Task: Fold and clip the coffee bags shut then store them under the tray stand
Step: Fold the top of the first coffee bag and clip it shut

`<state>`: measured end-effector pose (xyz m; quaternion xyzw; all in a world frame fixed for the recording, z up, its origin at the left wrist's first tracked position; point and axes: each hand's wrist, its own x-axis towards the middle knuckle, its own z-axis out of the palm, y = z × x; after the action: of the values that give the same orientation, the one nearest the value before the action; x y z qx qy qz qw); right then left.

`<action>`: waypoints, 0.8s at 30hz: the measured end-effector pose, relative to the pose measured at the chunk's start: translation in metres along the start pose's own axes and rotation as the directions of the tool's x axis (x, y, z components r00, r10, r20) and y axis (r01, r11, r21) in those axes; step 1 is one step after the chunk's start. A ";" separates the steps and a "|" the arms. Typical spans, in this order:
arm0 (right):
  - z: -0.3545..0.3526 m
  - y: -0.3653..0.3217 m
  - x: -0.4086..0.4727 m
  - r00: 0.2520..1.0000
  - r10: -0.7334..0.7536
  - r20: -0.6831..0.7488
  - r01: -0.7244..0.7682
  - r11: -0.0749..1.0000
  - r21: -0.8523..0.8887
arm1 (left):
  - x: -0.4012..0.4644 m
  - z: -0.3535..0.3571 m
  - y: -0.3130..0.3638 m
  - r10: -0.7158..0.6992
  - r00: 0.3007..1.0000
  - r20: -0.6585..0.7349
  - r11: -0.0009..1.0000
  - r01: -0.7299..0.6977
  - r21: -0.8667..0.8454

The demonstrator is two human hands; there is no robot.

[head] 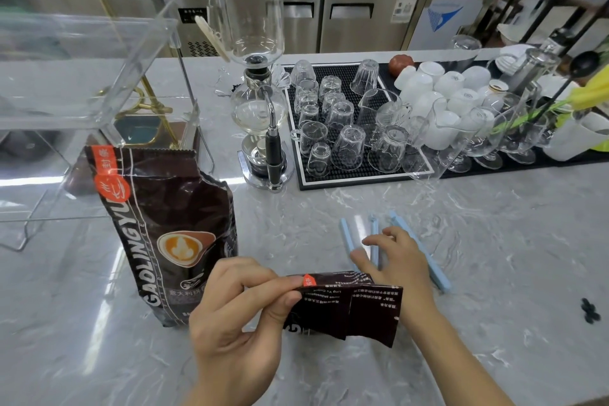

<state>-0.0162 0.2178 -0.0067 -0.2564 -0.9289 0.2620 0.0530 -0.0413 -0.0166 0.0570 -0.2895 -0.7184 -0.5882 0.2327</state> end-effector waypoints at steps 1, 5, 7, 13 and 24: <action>0.000 -0.001 0.001 1.000 0.004 0.025 -0.004 1.000 -0.028 | 0.000 0.000 0.000 -0.003 1.000 -0.001 1.000 0.003 -0.004; 0.001 -0.004 -0.001 0.999 -0.018 0.032 0.020 0.997 -0.079 | 0.000 0.000 0.001 -0.007 1.000 -0.001 1.000 0.007 -0.007; 0.001 -0.003 -0.003 0.999 -0.033 0.016 0.034 0.996 -0.088 | -0.001 0.000 0.001 -0.014 1.000 -0.002 1.000 0.014 -0.003; -0.001 -0.001 -0.014 0.994 -0.083 -0.077 0.080 0.996 -0.051 | 0.000 0.001 0.003 -0.048 0.999 0.003 0.999 0.048 0.008; -0.034 -0.005 -0.029 0.965 0.039 -0.260 0.071 0.914 0.400 | 0.001 0.000 0.005 -0.113 0.994 0.010 0.994 0.113 0.005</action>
<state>0.0149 0.2150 0.0258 -0.2644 -0.8411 0.4123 0.2294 -0.0390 -0.0161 0.0614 -0.2510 -0.7359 -0.5975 0.1960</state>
